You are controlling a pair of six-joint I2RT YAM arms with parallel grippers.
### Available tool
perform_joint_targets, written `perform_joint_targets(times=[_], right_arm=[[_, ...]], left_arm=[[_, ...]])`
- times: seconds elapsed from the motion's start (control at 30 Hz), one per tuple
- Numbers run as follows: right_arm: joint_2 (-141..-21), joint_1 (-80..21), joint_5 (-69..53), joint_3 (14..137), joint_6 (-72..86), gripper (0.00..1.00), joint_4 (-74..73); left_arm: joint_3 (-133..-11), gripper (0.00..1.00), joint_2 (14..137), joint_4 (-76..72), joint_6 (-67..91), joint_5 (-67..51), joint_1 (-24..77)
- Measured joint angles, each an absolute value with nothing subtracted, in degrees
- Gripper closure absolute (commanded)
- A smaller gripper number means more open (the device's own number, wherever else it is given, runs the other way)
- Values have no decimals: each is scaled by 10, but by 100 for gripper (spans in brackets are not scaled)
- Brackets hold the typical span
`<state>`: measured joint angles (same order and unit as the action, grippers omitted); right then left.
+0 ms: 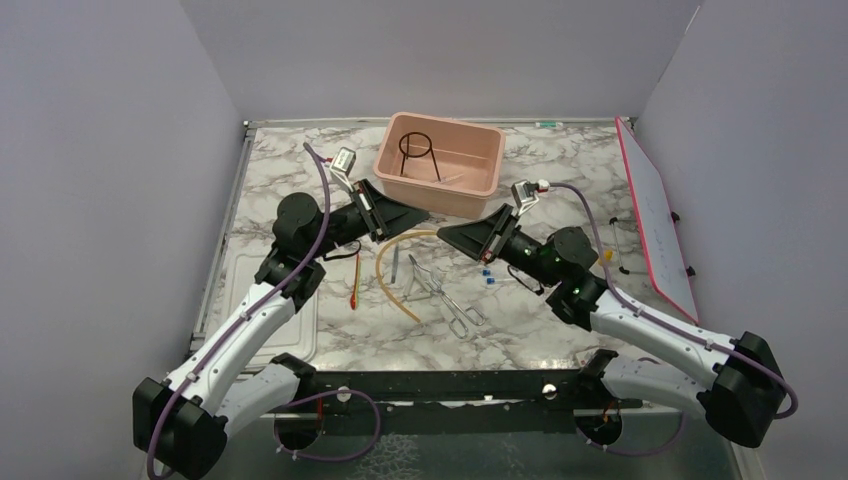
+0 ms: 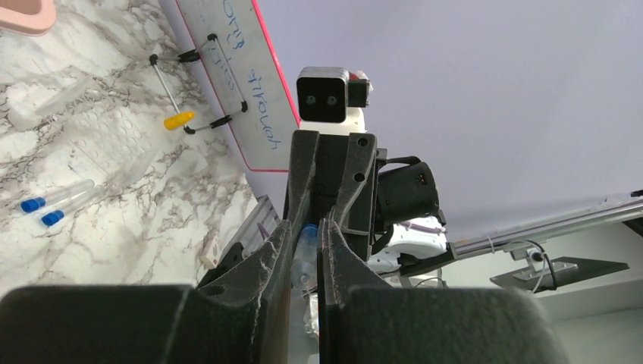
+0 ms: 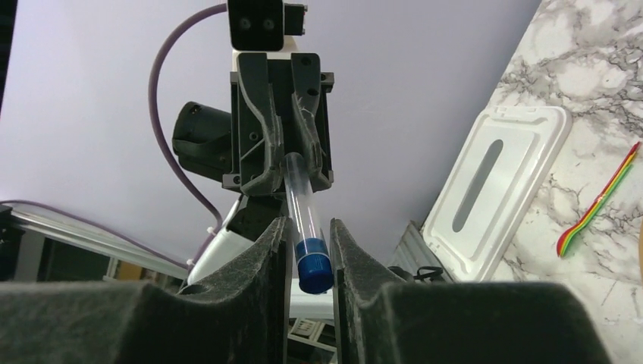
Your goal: Organize the chemistry lab equipment
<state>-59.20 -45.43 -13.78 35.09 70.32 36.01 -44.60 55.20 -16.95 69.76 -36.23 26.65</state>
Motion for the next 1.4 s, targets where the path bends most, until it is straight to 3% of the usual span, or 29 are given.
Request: perform_joint_targets(times=[0.13,0.2,0.3,0.43,0.57,0.73,0.93,1.4], right_arm=[[-592,-454,-132,354,708,81,361],[-592,-454,-127,356,705,82,357],[-592,-454,-118,366,688,82,331],[-592,-454,-95,395,639,82,258],[-596,-454,-60,454,558,82,128],[-641,-453,19,550,444,82,-64],[-725,-414,92,615,341,81,-251],[-881,-251,134,705,243,80,-402]], left_arm=[[-444,81,552,-172,705,-354,267],[-441,68,552,-176,707,-352,267],[-428,38,548,-174,706,-344,267],[-420,19,536,-139,679,-323,267],[-436,16,510,-51,610,-269,266],[-497,14,477,97,481,-124,263],[-511,14,430,175,356,22,262],[-471,14,476,196,250,76,262]])
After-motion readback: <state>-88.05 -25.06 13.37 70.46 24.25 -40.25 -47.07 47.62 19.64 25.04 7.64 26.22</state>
